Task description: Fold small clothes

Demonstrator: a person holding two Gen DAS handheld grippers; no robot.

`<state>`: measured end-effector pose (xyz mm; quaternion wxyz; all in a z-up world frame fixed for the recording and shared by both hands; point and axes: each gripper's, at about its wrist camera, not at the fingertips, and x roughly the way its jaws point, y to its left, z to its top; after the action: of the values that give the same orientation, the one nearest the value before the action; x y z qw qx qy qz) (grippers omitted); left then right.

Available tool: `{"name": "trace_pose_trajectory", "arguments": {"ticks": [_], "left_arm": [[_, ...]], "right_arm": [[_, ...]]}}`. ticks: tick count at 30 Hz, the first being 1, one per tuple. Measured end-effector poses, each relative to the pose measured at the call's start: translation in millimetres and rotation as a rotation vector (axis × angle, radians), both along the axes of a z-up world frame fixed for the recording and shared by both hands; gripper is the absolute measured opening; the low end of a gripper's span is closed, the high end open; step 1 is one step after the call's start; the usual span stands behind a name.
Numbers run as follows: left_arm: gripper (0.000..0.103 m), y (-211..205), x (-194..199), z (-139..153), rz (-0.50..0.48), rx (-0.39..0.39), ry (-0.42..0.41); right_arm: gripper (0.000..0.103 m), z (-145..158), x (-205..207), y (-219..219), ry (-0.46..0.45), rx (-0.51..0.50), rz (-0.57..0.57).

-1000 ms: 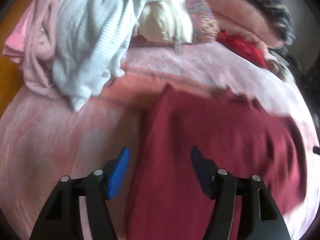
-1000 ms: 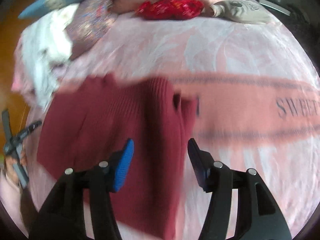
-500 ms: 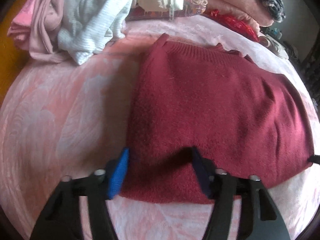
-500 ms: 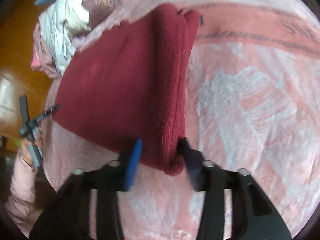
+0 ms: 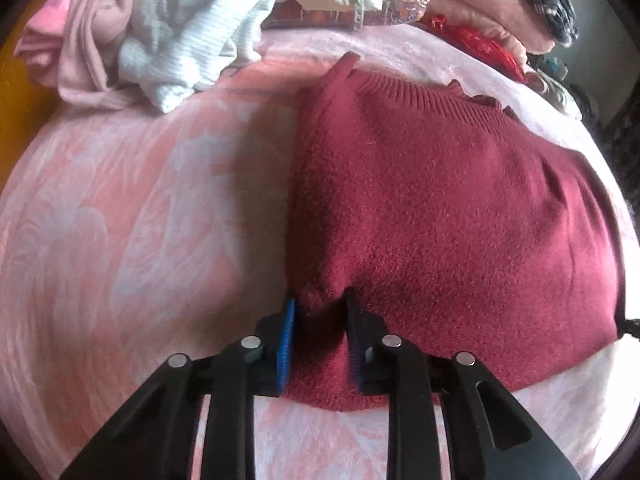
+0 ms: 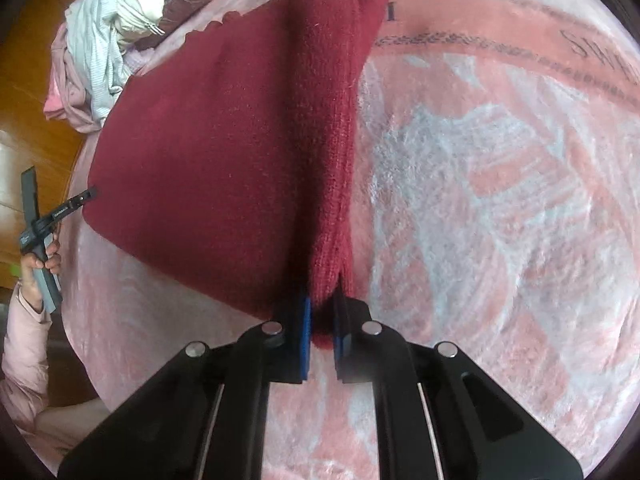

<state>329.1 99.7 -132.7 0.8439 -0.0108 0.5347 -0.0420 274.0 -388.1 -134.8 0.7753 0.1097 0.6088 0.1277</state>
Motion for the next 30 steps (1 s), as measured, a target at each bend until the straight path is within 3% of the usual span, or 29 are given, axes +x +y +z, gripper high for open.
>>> {"name": "trace_pose_trajectory", "arguments": {"ticks": [4,8,11,14,16,21,28,30], "left_arm": [[0.028,-2,-4,6,0.003,0.011,-0.018],[0.03,-8,-8,36,0.044,0.005,-0.07],[0.029,-26,-9,62,0.024,-0.05,-0.124],[0.037,-64,-5,74,-0.061,-0.115,-0.123],[0.045,-88,2,70,-0.106,-0.112,-0.116],[0.046,-124,24,44,-0.114,-0.136,-0.055],[0.056,-135,32,14,-0.119,-0.098,-0.017],[0.063,-135,31,14,-0.136,-0.094,-0.02]], "right_arm": [[0.017,12,-1,-2,-0.007,0.033,0.002],[0.034,48,3,-11,-0.082,0.029,-0.025],[0.038,70,18,-20,-0.127,0.026,-0.065],[0.046,73,37,-22,-0.117,0.03,-0.087],[0.046,68,48,-23,-0.104,0.032,-0.101],[0.05,49,66,-26,-0.048,0.045,-0.119],[0.053,29,77,-21,-0.005,0.03,-0.112],[0.053,25,78,-21,0.003,0.026,-0.114]]}}
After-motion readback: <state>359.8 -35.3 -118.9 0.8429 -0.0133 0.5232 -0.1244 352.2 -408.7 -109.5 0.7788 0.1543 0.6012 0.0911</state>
